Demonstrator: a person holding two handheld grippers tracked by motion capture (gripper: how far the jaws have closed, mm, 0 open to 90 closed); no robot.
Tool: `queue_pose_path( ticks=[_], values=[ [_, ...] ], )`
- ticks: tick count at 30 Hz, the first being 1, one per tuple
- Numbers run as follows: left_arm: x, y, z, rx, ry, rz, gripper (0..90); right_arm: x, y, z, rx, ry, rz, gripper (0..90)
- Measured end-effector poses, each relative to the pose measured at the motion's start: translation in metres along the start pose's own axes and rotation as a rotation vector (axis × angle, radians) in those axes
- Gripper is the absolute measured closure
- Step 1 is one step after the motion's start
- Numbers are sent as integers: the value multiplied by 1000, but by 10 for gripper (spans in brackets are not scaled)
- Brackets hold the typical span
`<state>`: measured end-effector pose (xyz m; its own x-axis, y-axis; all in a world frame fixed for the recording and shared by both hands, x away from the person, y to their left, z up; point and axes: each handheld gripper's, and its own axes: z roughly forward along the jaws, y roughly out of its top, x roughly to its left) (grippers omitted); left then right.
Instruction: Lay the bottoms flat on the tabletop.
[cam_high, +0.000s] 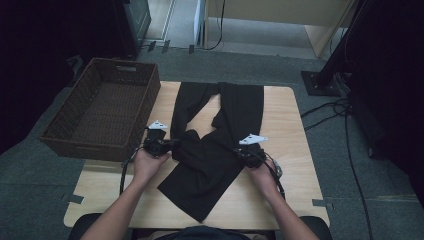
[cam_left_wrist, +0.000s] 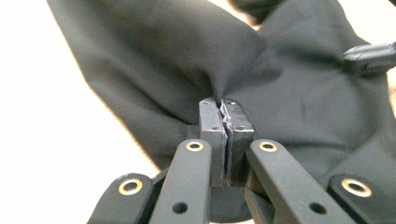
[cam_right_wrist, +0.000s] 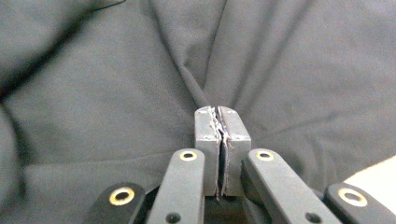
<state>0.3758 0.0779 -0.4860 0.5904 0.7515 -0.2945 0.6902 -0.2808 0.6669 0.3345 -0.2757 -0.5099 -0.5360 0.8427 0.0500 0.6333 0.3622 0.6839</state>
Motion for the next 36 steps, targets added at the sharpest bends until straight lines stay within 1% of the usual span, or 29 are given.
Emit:
queue_pose_path(
  ticks=[1, 2, 3, 4, 5, 6, 7, 8, 9, 10, 11, 12, 14, 16, 18, 19, 21, 22, 24, 25, 27, 29, 30, 31, 32, 33, 34, 36],
  values=[
    [2, -2, -3, 12, 8, -10, 886, -7, 0, -3, 16, -7, 13, 879],
    [4, -4, -5, 23, 18, -8, 886, -13, -1, -6, 34, -21, 18, 879],
    [5, -6, -6, 32, 27, -5, 885, -20, -3, -9, 39, -33, 17, 879],
    [7, -9, -7, 41, 43, -7, 883, -26, -5, -11, 41, -34, 25, 877],
    [7, -10, -8, 39, 52, -16, 878, -34, -8, -15, 39, -37, 57, 875],
    [8, -11, -8, 39, 52, -23, 866, -41, -11, -16, 29, -31, 71, 870],
    [8, -11, -8, 32, 47, -30, 833, -45, -13, -18, 23, -17, 99, 864],
    [8, -11, -8, 32, 47, -30, 800, -47, -14, -18, 11, -13, 107, 851],
    [5, -9, -10, -1, 15, -33, 760, -48, -15, -18, 7, -3, 124, 828],
    [2, -7, -12, -17, 11, -27, 734, -47, -14, -17, 0, -6, 115, 799],
    [-2, -5, -13, -30, 7, -12, 715, -44, -13, -17, 4, -14, 106, 769],
    [-6, -3, -15, -39, 8, 2, 697, -42, -13, -16, 1, -23, 87, 750],
    [-14, -1, -15, -48, -5, 24, 669, -37, -11, -14, 3, -46, 56, 720],
    [-25, 1, -13, -50, -28, 48, 652, -34, -10, -12, -1, -56, 49, 707],
    [-31, 1, -8, -40, -59, 52, 633, -32, -9, -10, -11, -56, 49, 697],
    [-35, 0, -2, -28, -76, 55, 618, -31, -8, -9, -11, -56, 50, 693],
    [-41, -2, 8, 5, -94, 65, 587, -29, -7, -6, -24, -59, 44, 688],
    [-44, -4, 12, 23, -98, 69, 576, -27, -7, -5, -25, -58, 45, 688],
    [-50, -8, 18, 40, -110, 80, 562, -25, -6, -3, -32, -58, 42, 687],
    [-53, -10, 22, 54, -103, 96, 556, -25, -5, -3, -35, -56, 38, 686],
    [-56, -13, 27, 70, -100, 111, 542, -23, -5, -1, -44, -58, 40, 684],
    [-56, -16, 32, 87, -94, 118, 539, -23, -4, 1, -51, -56, 35, 683],
    [-56, -18, 34, 91, -102, 116, 538, -23, -3, 1, -52, -56, 37, 682],
    [-55, -23, 35, 60, -121, 104, 535, -23, -3, 2, -54, -56, 33, 679],
    [-55, -26, 35, 45, -127, 98, 549, -23, -3, 3, -59, -55, 30, 676],
    [-55, -28, 35, 40, -129, 107, 595, -22, -3, 4, -64, -55, 32, 675],
    [-56, -29, 34, 44, -123, 122, 655, -22, -2, 4, -65, -56, 35, 675],
    [-56, -30, 34, 52, -122, 146, 798, -23, -2, 5, -64, -53, 32, 675]
  ],
)
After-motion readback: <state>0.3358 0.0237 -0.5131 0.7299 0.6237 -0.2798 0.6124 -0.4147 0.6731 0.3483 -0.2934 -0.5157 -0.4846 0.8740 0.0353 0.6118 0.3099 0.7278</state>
